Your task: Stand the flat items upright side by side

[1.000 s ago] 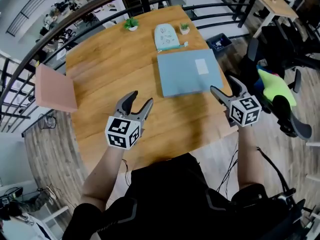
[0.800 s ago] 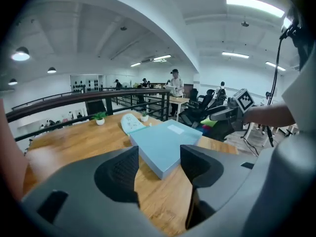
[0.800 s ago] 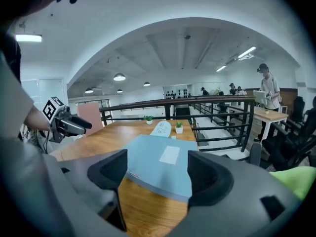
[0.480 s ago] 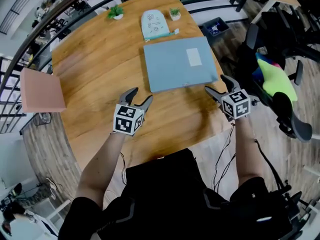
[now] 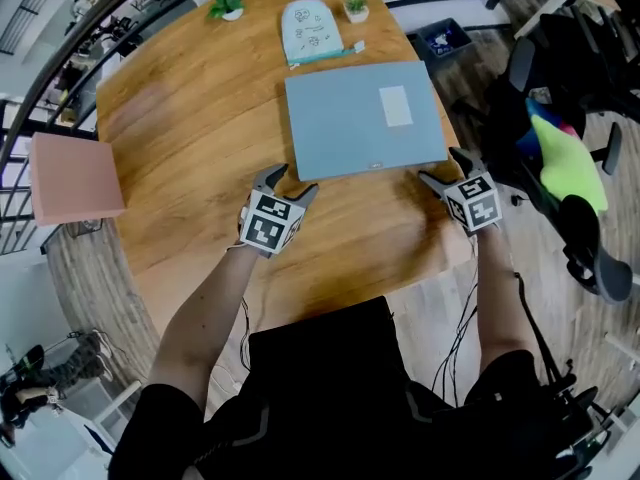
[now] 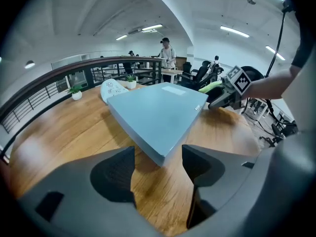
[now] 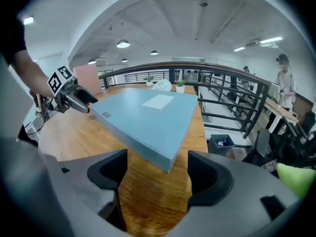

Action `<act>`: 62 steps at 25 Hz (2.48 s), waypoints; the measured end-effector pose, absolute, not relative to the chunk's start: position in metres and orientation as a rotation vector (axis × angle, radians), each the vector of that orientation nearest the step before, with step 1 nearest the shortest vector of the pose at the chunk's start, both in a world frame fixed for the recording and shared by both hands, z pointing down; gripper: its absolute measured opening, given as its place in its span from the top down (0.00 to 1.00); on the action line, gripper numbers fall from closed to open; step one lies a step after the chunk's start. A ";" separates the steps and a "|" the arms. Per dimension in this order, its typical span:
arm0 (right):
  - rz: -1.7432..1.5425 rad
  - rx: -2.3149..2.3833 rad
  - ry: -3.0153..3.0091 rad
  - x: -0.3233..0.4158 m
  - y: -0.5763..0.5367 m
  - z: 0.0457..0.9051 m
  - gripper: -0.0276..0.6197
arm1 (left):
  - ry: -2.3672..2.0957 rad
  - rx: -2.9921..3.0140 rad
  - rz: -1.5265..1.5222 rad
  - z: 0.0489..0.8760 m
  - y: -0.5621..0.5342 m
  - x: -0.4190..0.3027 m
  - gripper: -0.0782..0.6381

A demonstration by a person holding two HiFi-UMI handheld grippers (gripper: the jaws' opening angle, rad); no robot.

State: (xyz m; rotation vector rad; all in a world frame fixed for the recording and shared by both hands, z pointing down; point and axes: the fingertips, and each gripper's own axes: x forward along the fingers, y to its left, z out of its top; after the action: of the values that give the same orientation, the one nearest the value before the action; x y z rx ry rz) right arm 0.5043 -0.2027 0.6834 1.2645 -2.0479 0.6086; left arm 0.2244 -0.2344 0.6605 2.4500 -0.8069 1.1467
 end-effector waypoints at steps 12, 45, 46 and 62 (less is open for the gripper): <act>0.636 1.221 -2.078 0.493 -0.218 0.698 0.38 | -0.733 2.460 1.232 0.674 -0.242 0.241 0.47; -0.116 0.958 -2.009 0.347 -0.247 0.528 0.46 | -0.933 2.210 1.096 0.692 -0.206 0.133 0.55; -0.157 0.946 -2.001 0.341 -0.248 0.521 0.46 | -0.936 2.213 1.102 0.694 -0.206 0.132 0.55; -0.612 0.732 -1.856 0.245 -0.260 0.449 0.47 | -0.890 2.163 1.071 0.706 -0.198 0.122 0.55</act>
State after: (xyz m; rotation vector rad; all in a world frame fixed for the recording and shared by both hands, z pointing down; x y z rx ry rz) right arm 0.2452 -0.2604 0.4491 0.7320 -1.8561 -0.6120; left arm 0.1222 -0.1985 0.7056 2.1632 -0.8903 1.0712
